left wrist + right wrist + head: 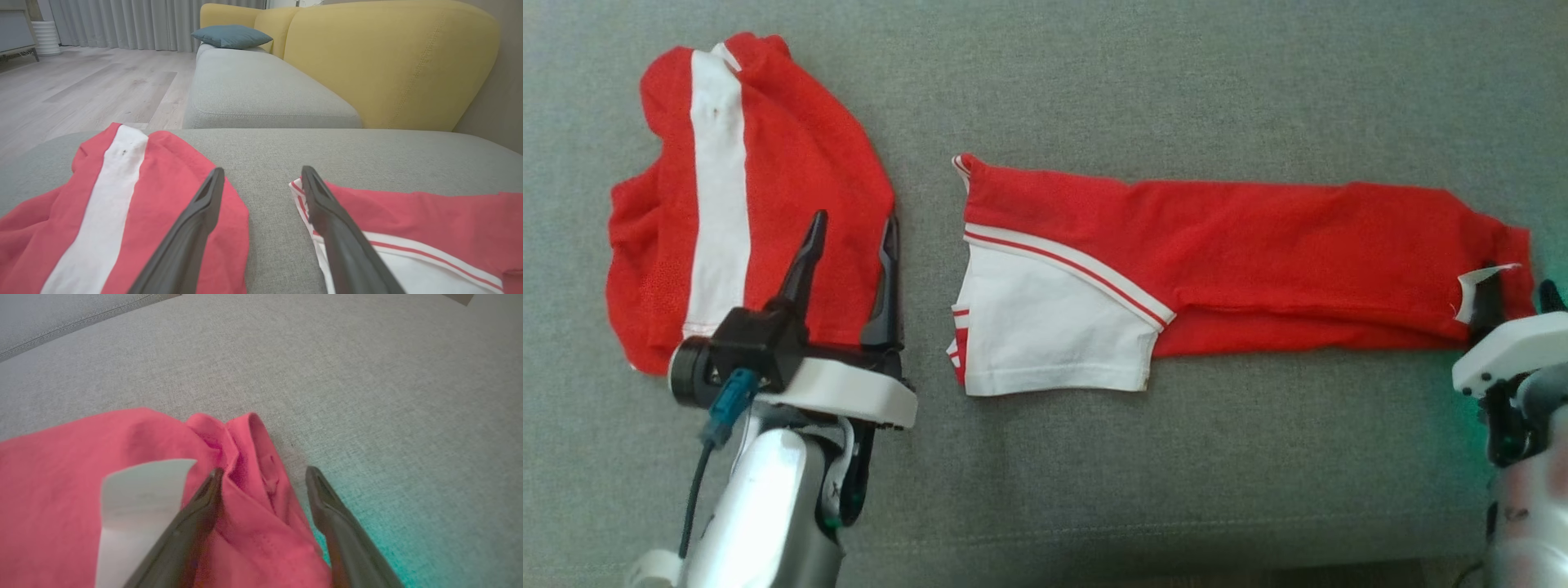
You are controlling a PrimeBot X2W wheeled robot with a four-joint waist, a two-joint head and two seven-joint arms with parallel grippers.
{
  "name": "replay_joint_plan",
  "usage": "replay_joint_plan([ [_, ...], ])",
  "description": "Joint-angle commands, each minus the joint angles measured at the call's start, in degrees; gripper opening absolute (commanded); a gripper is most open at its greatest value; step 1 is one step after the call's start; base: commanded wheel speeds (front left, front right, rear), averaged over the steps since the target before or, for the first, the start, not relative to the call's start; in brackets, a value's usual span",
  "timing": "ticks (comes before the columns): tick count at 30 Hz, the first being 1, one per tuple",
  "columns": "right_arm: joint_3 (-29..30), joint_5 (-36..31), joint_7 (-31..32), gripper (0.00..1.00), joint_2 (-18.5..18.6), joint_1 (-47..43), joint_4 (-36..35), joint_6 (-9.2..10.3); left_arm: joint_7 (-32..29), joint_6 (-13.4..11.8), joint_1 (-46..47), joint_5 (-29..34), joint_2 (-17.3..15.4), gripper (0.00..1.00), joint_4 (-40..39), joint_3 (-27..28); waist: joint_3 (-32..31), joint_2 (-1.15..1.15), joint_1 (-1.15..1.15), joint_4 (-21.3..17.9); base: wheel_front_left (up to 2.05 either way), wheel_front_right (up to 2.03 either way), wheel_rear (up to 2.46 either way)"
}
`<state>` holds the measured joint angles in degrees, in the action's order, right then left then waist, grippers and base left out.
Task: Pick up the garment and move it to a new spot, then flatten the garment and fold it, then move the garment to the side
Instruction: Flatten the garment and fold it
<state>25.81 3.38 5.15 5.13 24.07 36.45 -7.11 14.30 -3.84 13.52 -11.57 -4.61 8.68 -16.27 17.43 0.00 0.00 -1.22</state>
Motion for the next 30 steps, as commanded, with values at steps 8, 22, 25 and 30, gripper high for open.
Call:
replay_joint_plan([
  [8, -1.25, 1.98, 1.69, 0.25, -0.64, 2.53, -0.23, -0.37, 0.70, 1.10, 2.36, 1.57, -0.09, 1.00, -1.78, 4.05, 1.68, 0.00, 0.00, -0.86, 0.00, 0.00, 0.00],
  [22, 10.63, -11.33, 0.09, 0.00, 3.32, 3.73, -5.83, -0.37, 0.70, 2.14, 2.09, 1.90, 0.96, 1.00, -0.83, 5.69, -1.66, 0.00, 0.00, -0.47, 0.00, 0.00, 0.00],
  [25, 14.37, -16.37, 0.57, 0.00, 2.44, 4.76, -7.52, -0.37, 0.70, 2.10, 1.85, 1.49, 1.23, 1.00, -0.82, 5.84, -2.67, 0.00, 0.00, 0.06, 0.00, 0.00, 0.00],
  [30, 14.27, -18.27, 2.18, 0.00, -0.13, 5.82, -9.04, -0.37, 0.70, 2.00, 1.03, 0.80, 1.54, 1.00, -0.41, 5.40, -4.96, 0.00, 0.00, 1.09, 0.00, 0.00, 0.00],
])
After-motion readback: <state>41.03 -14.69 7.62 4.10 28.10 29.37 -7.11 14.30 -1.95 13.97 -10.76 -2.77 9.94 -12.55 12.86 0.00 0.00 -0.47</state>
